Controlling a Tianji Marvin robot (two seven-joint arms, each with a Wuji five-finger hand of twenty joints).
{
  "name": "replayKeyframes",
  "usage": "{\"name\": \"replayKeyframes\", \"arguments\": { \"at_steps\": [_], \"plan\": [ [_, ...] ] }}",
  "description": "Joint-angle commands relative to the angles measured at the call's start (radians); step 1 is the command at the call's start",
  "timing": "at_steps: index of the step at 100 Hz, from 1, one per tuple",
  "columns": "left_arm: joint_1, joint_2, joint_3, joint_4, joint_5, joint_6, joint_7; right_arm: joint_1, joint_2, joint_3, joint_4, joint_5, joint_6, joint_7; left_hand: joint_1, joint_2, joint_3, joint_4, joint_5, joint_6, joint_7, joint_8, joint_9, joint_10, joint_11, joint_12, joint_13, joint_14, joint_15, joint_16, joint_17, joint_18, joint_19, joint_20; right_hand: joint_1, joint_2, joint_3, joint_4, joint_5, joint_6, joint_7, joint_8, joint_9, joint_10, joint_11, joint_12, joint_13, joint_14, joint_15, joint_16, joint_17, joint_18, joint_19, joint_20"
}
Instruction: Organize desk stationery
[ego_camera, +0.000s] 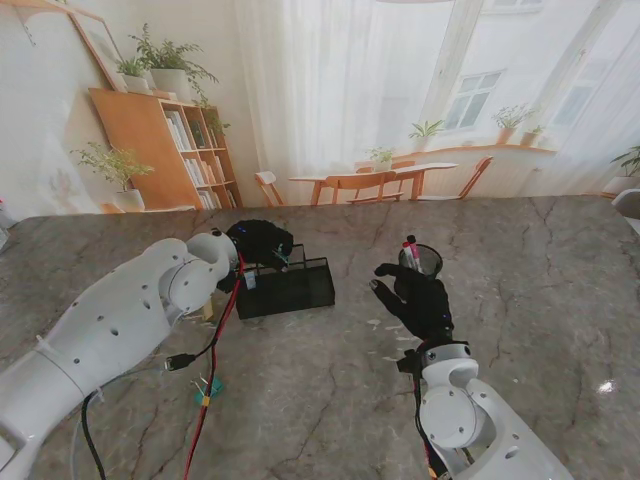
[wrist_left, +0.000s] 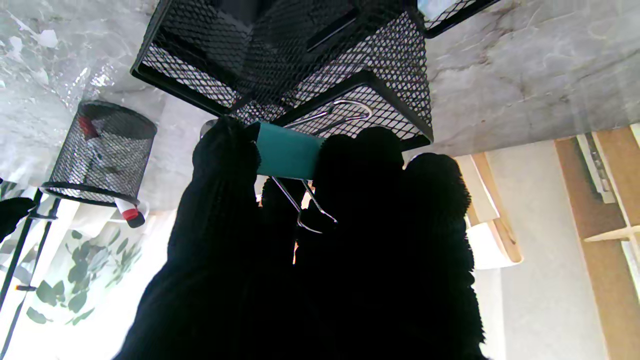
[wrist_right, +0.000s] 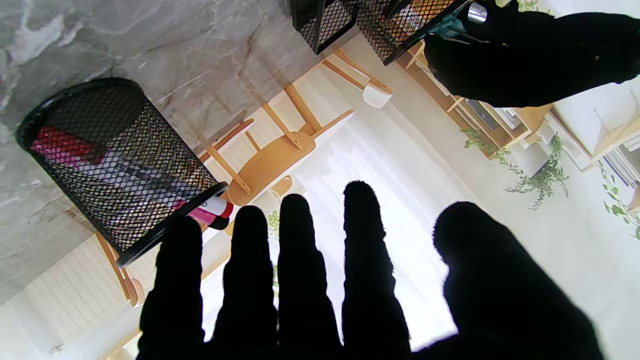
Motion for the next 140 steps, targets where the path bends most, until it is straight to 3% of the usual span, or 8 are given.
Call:
{"name": "replayKeyframes", "arguments": {
  "at_steps": [1,32,86,94,102,115,125,140],
  "plan": [
    [0.003,0.006,0.0,-0.011,-0.002,0.005,-0.018,-0.004,-0.002,0.002,-0.005,0.002,0.002,0.012,0.053,0.059,0.063,0.019,0.003,-0.052,-0.089,0.013,0.013,-0.113,0.056,-0.022,-0.013,-0.034,-0.009,0.01,-0.045,-0.057,0.033,0.051,0.0,0.028,-0.03,-0.004,0.023,0.003,0.004,0.021,0.003,-0.001,0.015,0.015,0.013,0.002,0.0,0.009,-0.005,0.004,0.017,0.012],
    [0.007,0.019,-0.02,-0.039,0.034,-0.003,-0.047,-0.005,-0.002,0.001,-0.005,0.004,-0.001,0.017,-0.074,0.183,0.053,0.037,-0.067,-0.079,-0.417,-0.086,-0.028,-0.098,0.043,-0.055,-0.053,-0.022,0.003,0.024,-0.095,-0.041,0.048,0.074,-0.002,0.029,-0.031,-0.004,0.024,0.001,0.005,0.02,0.003,-0.001,0.014,0.015,0.014,0.002,-0.001,0.009,-0.004,0.004,0.016,0.012],
    [0.004,0.042,-0.035,-0.09,0.103,-0.034,-0.113,-0.003,-0.002,0.001,-0.002,0.009,-0.001,0.017,-0.131,0.183,0.049,0.032,-0.038,-0.061,-0.42,-0.083,-0.054,-0.092,-0.001,-0.068,-0.089,-0.018,0.01,0.024,-0.144,-0.048,0.046,0.089,-0.003,0.028,-0.03,-0.004,0.024,0.003,0.005,0.02,0.004,-0.001,0.014,0.015,0.015,0.003,-0.003,0.01,-0.004,0.006,0.016,0.013],
    [-0.005,0.042,-0.022,-0.082,0.1,-0.034,-0.119,-0.004,-0.003,0.002,-0.002,0.009,0.0,0.016,-0.102,0.156,0.05,0.021,0.015,-0.071,-0.332,0.064,-0.035,-0.104,0.02,-0.053,-0.077,-0.026,0.016,0.017,-0.135,-0.052,0.049,0.09,-0.003,0.028,-0.03,-0.004,0.024,0.002,0.005,0.02,0.005,-0.002,0.014,0.015,0.015,0.003,-0.003,0.01,-0.004,0.006,0.016,0.013],
    [-0.021,0.041,-0.004,-0.065,0.096,-0.037,-0.119,-0.004,-0.003,0.002,-0.003,0.012,0.003,0.016,-0.092,0.149,0.049,0.016,0.024,-0.082,-0.312,0.092,-0.056,-0.096,0.005,-0.06,-0.085,-0.026,0.011,0.015,-0.138,-0.053,0.047,0.089,-0.003,0.027,-0.03,-0.004,0.024,0.003,0.004,0.019,0.004,-0.001,0.014,0.015,0.015,0.002,-0.003,0.01,-0.005,0.005,0.015,0.013],
    [-0.047,0.04,0.024,-0.04,0.09,-0.047,-0.123,-0.004,-0.003,0.002,-0.003,0.012,0.002,0.018,-0.117,0.178,0.043,0.01,0.024,-0.095,-0.324,0.078,-0.099,-0.082,-0.03,-0.075,-0.112,-0.014,-0.003,0.013,-0.154,-0.05,0.036,0.086,-0.003,0.028,-0.03,-0.004,0.025,0.001,0.005,0.02,0.004,-0.001,0.014,0.015,0.015,0.002,-0.003,0.01,-0.004,0.006,0.015,0.013],
    [-0.06,0.04,0.04,-0.029,0.086,-0.051,-0.126,-0.004,-0.003,0.003,-0.004,0.013,0.002,0.018,-0.174,0.214,0.046,0.025,0.019,-0.088,-0.362,0.009,-0.176,-0.058,-0.103,-0.105,-0.169,0.008,-0.025,0.023,-0.187,-0.044,0.029,0.096,-0.003,0.028,-0.029,-0.004,0.023,0.003,0.005,0.02,0.004,0.0,0.014,0.015,0.015,0.003,-0.003,0.011,-0.003,0.006,0.015,0.014],
    [-0.071,0.04,0.058,-0.02,0.088,-0.063,-0.124,-0.005,-0.003,0.004,-0.004,0.013,0.004,0.018,-0.209,0.215,0.045,0.024,-0.04,-0.079,-0.4,-0.031,-0.292,-0.039,-0.209,-0.147,-0.269,0.031,-0.072,0.024,-0.256,-0.036,0.0,0.11,-0.003,0.028,-0.03,-0.005,0.023,0.0,0.005,0.02,0.004,-0.002,0.014,0.015,0.015,0.004,-0.004,0.011,-0.004,0.007,0.015,0.014]
  ]
}}
